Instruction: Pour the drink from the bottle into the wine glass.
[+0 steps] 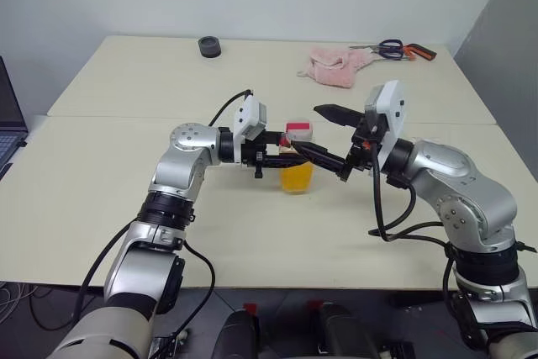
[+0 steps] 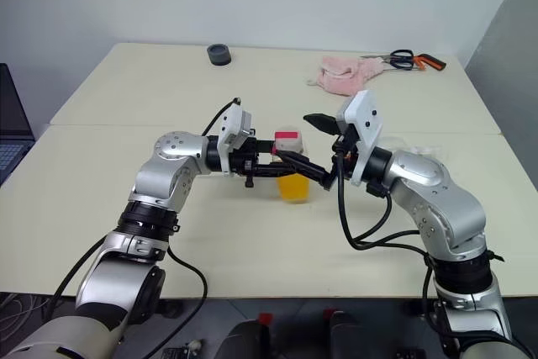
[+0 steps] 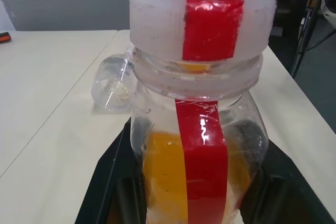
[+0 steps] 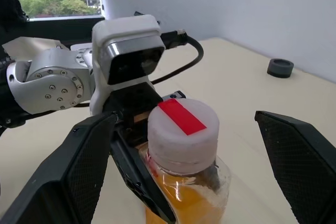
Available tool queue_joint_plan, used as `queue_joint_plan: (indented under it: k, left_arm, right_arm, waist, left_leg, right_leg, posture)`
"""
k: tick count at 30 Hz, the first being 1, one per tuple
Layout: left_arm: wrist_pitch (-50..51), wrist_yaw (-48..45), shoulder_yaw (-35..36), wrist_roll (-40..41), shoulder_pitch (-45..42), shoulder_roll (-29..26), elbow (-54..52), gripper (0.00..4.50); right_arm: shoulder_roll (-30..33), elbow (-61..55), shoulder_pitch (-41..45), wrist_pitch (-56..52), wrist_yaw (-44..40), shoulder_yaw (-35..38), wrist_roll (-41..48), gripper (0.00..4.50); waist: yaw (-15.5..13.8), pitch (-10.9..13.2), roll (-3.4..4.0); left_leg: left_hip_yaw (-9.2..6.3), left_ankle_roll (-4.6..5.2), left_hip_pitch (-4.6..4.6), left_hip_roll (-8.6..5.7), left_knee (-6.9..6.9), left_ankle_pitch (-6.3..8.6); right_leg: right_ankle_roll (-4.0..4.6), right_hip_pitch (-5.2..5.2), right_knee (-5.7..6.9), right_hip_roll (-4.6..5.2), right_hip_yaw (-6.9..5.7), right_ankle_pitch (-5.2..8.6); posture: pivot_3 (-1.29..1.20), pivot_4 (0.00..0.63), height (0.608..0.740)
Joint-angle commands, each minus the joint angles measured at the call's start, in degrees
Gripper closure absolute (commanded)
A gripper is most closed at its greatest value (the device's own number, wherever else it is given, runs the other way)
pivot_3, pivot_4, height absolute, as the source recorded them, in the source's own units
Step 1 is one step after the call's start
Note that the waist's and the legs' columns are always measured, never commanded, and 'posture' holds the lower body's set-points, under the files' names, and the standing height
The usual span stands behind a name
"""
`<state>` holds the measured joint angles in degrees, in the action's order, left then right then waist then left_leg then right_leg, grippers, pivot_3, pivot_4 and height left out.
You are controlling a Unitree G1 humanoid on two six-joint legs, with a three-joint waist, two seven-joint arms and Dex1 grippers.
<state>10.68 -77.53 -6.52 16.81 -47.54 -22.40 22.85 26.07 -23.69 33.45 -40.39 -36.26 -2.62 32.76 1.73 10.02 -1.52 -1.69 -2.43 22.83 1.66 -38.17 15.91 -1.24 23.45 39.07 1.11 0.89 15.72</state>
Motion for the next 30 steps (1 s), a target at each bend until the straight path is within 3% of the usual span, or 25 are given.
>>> queue_joint_plan:
  k: [1,12,15,21,26,30]
  left_arm:
    - [-0.57,-0.43,0.61,1.32,-1.22,-0.09,-2.09,2.81]
    - [-0.22,-0.37,0.73,1.20,-0.96,-0.28,-2.53,2.81]
    - [-0.32,-0.32,0.74,1.20,-0.95,-0.18,-2.40,2.81]
    - [-0.36,-0.15,0.67,1.20,-0.96,0.05,-2.35,2.81]
    - [-0.43,-0.03,0.65,1.24,-0.94,0.14,-2.32,2.81]
    - [-0.47,0.02,0.71,1.28,-0.75,0.09,-2.38,2.81]
  right_arm:
    - [-0.41,0.37,1.98,1.18,-0.74,-0.14,-0.05,0.00]
    - [-0.85,1.72,2.98,3.32,-1.89,-2.13,-2.27,0.00]
    - [-0.89,1.85,2.80,3.81,-1.94,-2.65,-3.17,0.59]
    - [-0.61,1.73,2.64,4.76,-2.35,-3.51,-4.91,2.67]
    - [-0.74,1.40,2.47,6.07,-2.75,-3.87,-6.15,2.69]
    - [-3.49,0.92,1.43,3.58,-1.63,-0.72,-1.18,2.69]
  waist:
    - [0.01,0.00,0.00]
    - [0.01,0.00,0.00]
    - [0.00,0.00,0.00]
    - [0.00,0.00,0.00]
    - [0.00,0.00,0.00]
    - [0.00,0.00,0.00]
  left_leg:
    - [0.00,0.00,0.00,0.00,0.00,0.00]
    - [0.00,0.00,0.00,0.00,0.00,0.00]
    - [0.00,0.00,0.00,0.00,0.00,0.00]
    - [0.00,0.00,0.00,0.00,0.00,0.00]
    - [0.00,0.00,0.00,0.00,0.00,0.00]
    - [0.00,0.00,0.00,0.00,0.00,0.00]
  right_leg:
    - [0.00,0.00,0.00,0.00,0.00,0.00]
    - [0.00,0.00,0.00,0.00,0.01,0.00]
    - [0.00,0.00,0.00,0.00,0.00,0.00]
    - [0.00,0.00,0.00,0.00,0.00,0.00]
    - [0.00,0.00,0.00,0.00,0.00,0.00]
    - [0.00,0.00,0.00,0.00,0.00,0.00]
  posture:
    - [0.00,0.150,0.740]
    - [0.00,0.150,0.740]
    - [0.00,0.150,0.740]
    - [0.00,0.150,0.740]
    - [0.00,0.150,0.740]
    - [0.00,0.150,0.740]
